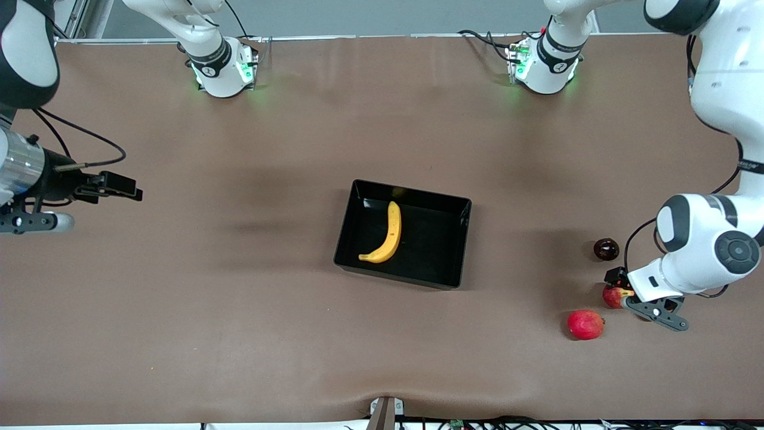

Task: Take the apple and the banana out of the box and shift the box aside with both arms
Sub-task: 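Move the left gripper to the banana while the right gripper advances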

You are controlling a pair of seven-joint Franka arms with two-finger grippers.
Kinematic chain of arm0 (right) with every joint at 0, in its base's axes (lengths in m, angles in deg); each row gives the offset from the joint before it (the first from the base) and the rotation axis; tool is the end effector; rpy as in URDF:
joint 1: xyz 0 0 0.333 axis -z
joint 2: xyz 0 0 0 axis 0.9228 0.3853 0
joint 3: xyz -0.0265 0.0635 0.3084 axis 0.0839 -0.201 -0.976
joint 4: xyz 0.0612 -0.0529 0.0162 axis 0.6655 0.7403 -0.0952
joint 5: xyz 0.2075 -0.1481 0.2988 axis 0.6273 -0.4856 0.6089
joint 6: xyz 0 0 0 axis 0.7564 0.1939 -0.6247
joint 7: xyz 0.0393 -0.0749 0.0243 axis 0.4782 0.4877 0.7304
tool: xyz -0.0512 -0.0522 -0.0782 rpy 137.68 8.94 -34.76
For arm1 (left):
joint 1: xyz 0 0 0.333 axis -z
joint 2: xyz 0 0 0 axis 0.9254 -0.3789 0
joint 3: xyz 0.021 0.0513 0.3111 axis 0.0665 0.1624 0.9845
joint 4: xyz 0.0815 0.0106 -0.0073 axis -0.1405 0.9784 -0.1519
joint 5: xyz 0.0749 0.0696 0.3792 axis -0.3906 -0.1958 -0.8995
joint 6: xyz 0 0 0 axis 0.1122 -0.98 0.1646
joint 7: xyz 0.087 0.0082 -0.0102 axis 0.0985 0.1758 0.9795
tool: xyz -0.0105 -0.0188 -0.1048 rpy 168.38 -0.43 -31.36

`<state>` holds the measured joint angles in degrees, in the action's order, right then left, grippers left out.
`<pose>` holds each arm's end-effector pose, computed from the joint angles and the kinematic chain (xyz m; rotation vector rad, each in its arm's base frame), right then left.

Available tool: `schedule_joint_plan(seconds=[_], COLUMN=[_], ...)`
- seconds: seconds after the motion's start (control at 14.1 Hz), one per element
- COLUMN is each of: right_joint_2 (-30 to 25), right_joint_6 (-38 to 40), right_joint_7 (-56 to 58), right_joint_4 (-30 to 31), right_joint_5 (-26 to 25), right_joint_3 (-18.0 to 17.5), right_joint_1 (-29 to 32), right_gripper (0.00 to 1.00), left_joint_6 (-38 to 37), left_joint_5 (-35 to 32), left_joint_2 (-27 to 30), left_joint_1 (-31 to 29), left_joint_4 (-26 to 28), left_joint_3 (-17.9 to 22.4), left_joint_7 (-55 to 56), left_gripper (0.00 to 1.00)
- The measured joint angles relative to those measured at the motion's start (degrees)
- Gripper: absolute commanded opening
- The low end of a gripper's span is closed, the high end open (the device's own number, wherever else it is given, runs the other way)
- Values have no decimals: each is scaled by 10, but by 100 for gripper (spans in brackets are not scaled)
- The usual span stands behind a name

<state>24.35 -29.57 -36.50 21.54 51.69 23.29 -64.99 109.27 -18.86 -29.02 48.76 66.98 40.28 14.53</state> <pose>0.6089 0.0131 0.5438 -3.0091 -0.0111 0.2073 0.7154 0.0432 0.2864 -2.9980 0.7711 -0.0923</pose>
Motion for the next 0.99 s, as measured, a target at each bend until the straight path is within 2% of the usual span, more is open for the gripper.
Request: schedule_joint_plan(seconds=[0.28, 0.43, 0.64, 0.78, 0.99], right_joint_2=[9, 9, 12, 17, 22], right_joint_6=[-27, -27, -28, -28, -30], right_joint_7=[-22, -26, -27, -28, -46], right_joint_4=[0, 0, 0, 0, 0], right_joint_5=[0, 0, 0, 0, 0], right_joint_3=[0, -1, -1, -1, -1], right_joint_1=[-19, -23, -28, -30, -32], right_gripper=[100, 100, 100, 100, 100], left_joint_6=[-109, -118, -117, -114, -93], left_joint_5=[4, 4, 4, -5, -57], left_joint_2=[89, 108, 108, 101, 76], left_joint_1=[4, 8, 24, 76, 174], left_joint_4=[8, 27, 46, 49, 51], left_joint_3=[-82, -123, -176, -184, -183], left_joint_7=[123, 210, 324, 399, 560], left_gripper=[100, 100, 100, 100, 100])
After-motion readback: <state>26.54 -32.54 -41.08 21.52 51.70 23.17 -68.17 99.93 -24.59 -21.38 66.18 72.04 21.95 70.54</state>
